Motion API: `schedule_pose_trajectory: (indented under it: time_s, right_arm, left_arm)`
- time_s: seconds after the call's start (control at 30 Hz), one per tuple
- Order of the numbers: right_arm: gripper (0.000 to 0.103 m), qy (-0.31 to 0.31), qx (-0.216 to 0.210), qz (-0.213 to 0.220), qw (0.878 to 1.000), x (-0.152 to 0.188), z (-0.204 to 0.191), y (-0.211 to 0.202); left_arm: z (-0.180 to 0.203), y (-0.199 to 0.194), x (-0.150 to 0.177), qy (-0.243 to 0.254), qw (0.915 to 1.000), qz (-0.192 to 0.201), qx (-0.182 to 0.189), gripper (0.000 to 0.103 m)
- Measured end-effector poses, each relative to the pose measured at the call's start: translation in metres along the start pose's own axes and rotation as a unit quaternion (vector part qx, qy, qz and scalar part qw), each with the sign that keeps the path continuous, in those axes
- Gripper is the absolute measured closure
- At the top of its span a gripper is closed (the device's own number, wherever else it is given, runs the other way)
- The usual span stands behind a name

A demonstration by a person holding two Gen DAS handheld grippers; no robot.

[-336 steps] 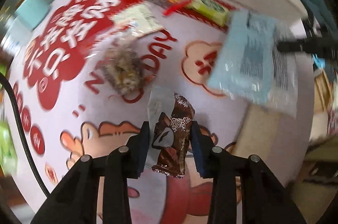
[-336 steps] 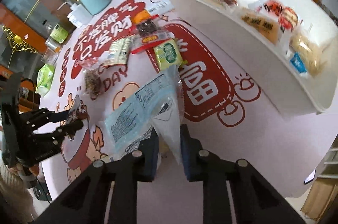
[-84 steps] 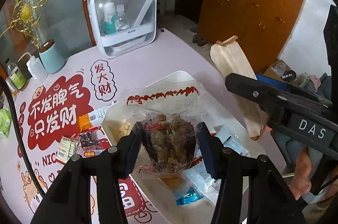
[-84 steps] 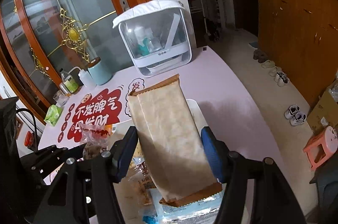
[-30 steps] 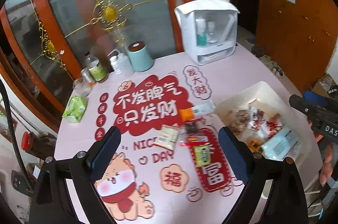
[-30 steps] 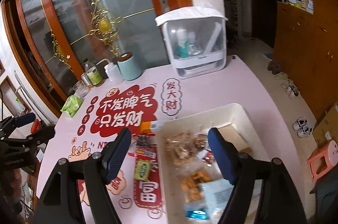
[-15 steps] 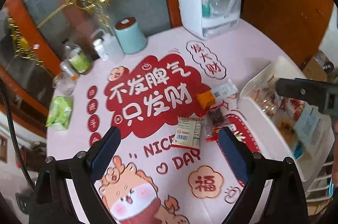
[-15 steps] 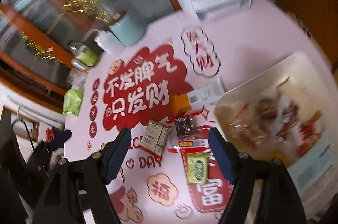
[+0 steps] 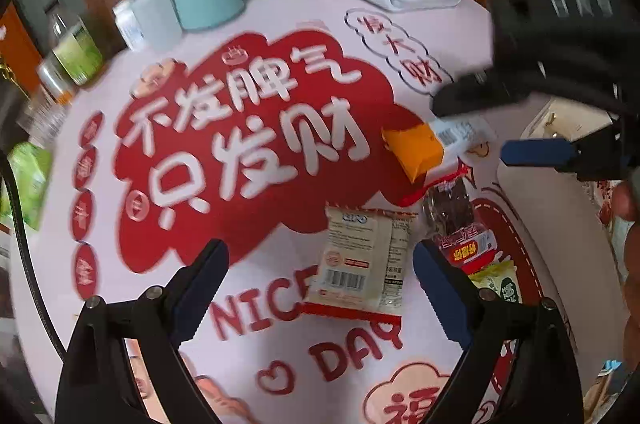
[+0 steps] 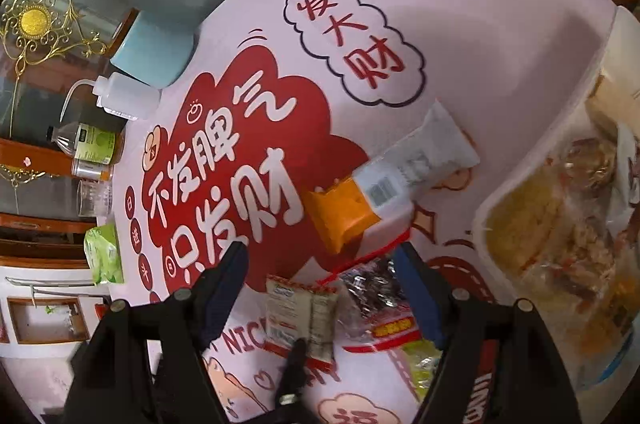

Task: Organize snacks
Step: 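Move left tool to the white LIPO bag while right tool reaches the orange packet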

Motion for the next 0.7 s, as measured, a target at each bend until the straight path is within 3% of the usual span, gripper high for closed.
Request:
schedule_pose_trajectory:
  time_s: [0.23, 0.53, 0.7]
  right_arm:
    - [0.027, 0.056, 0.026, -0.022, 0.998, -0.002, 0.009, 0.025]
    - [0.026, 0.121, 0.065, -0.005, 0.991, -0.016, 0.029, 0.051]
    - [0.026, 0.126, 0.131, 0.011, 0.983, -0.024, 0.019, 0.057]
  left_arm:
    - [0.002, 0.042, 0.010, -0.020, 0.9994, -0.028, 0.000, 0.010]
    - [-0.007, 0.051, 0.010, -0.064, 0.9978, -0.012, 0.012, 0.011]
    - [-0.017, 0.048, 0.010, -0.063, 0.9979, -0.007, 0.012, 0.012]
Point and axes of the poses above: each gripper's, at about its wrist camera, not at the fingertips, and y roughly the way its jaws point, z to its right, x to its underside, the point moved 4 cm from there along y, roughly the way its jaws point, and after that the axes turned 1 degree about x, right-handed, at the moved point
